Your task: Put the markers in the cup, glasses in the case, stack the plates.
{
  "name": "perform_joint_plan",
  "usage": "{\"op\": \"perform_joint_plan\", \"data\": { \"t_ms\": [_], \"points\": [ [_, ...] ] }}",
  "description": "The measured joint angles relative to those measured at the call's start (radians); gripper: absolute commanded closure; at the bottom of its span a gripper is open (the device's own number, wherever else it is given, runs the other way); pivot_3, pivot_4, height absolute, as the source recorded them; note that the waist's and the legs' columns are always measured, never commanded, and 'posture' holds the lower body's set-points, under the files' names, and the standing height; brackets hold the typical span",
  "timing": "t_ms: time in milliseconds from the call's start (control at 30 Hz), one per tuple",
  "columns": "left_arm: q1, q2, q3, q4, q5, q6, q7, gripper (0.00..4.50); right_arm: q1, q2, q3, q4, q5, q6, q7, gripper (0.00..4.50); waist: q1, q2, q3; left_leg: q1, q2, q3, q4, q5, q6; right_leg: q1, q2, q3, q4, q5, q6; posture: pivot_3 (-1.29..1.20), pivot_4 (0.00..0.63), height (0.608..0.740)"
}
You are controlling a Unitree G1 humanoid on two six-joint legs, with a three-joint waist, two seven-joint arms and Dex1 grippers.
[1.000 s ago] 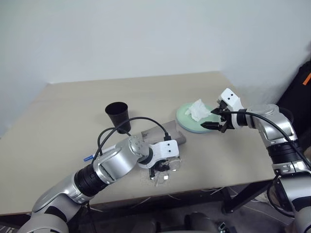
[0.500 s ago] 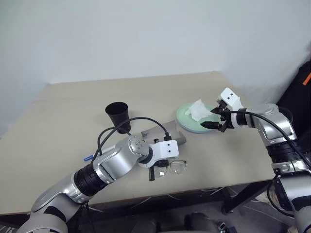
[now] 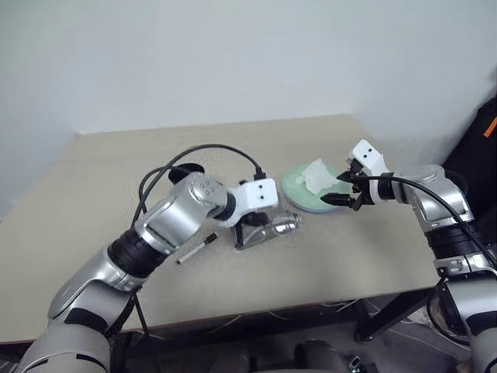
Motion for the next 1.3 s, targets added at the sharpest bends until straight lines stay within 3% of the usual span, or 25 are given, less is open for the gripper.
{"op": "perform_joint_plan", "data": {
  "t_ms": [233,633,1000,1300],
  "points": [
    [-0.018,-0.114,0.003,0.208,0.079,-0.134,0.071,4.45,-0.001,0.004,0.000,0.001,0.000,-0.001,-0.004,0.03,0.001,0.000,0.000,-0.002,-0.001,0.000,0.000,0.000,0.000,-0.001,0.000,0.001,0.000,0.001,0.002,0.00,0.000,0.732],
    [0.023,-0.212,0.003,0.365,0.171,-0.184,0.158,4.45,-0.001,0.004,0.000,-0.004,0.002,0.002,-0.005,0.03,0.000,0.000,0.000,-0.002,-0.001,-0.001,0.001,0.000,0.000,-0.001,0.000,0.001,0.001,0.001,0.002,0.00,0.000,0.732],
    [0.050,-0.230,0.003,0.394,0.223,-0.156,0.171,4.45,-0.001,0.004,0.000,-0.017,0.018,0.016,-0.010,0.03,0.001,0.000,0.000,-0.002,-0.001,-0.001,0.001,0.000,0.000,-0.001,0.000,0.001,0.001,0.002,0.002,0.00,0.000,0.732],
    [0.095,-0.221,0.001,0.291,0.225,-0.097,0.079,4.45,-0.001,0.004,0.000,-0.019,0.018,0.016,-0.013,0.03,0.000,0.001,-0.001,-0.001,-0.001,-0.001,0.001,0.000,0.000,-0.001,0.000,0.001,0.001,0.001,0.002,0.00,0.000,0.732]
  ]
}}
